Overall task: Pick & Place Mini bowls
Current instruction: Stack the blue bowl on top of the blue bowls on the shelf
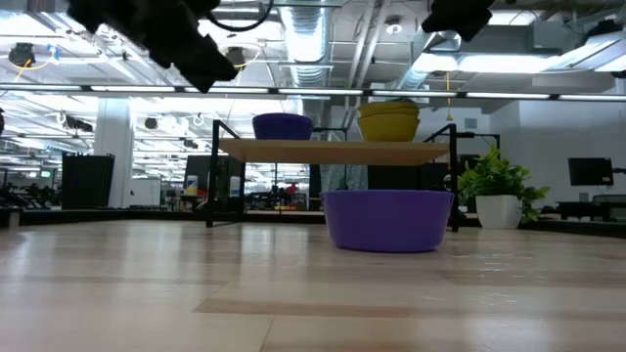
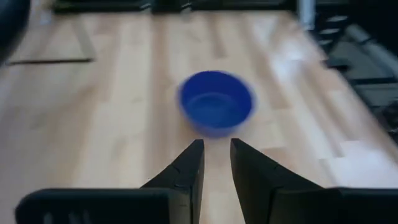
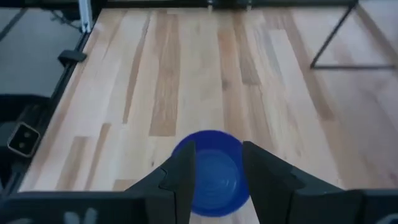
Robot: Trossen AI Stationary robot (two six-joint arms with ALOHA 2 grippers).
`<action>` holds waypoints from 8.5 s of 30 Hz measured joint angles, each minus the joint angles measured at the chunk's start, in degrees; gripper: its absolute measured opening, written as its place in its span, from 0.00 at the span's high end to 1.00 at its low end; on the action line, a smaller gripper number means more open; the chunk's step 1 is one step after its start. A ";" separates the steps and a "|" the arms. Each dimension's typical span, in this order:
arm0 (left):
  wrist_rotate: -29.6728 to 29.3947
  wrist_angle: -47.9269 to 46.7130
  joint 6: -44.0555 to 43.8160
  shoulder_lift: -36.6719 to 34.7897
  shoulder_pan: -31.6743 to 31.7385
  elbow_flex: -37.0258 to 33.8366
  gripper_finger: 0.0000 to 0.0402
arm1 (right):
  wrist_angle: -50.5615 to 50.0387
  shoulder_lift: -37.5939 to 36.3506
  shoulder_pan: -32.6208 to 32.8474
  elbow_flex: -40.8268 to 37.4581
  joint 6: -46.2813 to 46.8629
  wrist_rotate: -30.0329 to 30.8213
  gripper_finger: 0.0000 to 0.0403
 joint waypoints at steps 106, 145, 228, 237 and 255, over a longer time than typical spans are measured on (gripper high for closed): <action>-14.25 28.63 -1.53 12.21 -12.99 -10.80 0.81 | 3.75 28.09 -13.62 0.04 9.13 -10.56 0.92; -27.61 35.62 46.94 29.16 -20.94 0.38 0.55 | -4.25 27.86 -20.92 12.24 9.71 -27.00 1.00; -39.14 -9.83 16.72 3.48 -17.27 16.98 0.98 | 14.60 -12.30 -6.92 -3.53 -2.86 3.56 0.61; -30.26 -25.70 18.16 13.61 1.10 36.77 0.98 | 16.20 -11.78 -3.96 -7.33 -2.23 4.85 0.62; -23.37 -34.90 22.29 29.77 21.03 48.80 0.98 | 13.84 -10.76 -3.63 -7.32 -1.20 4.46 0.63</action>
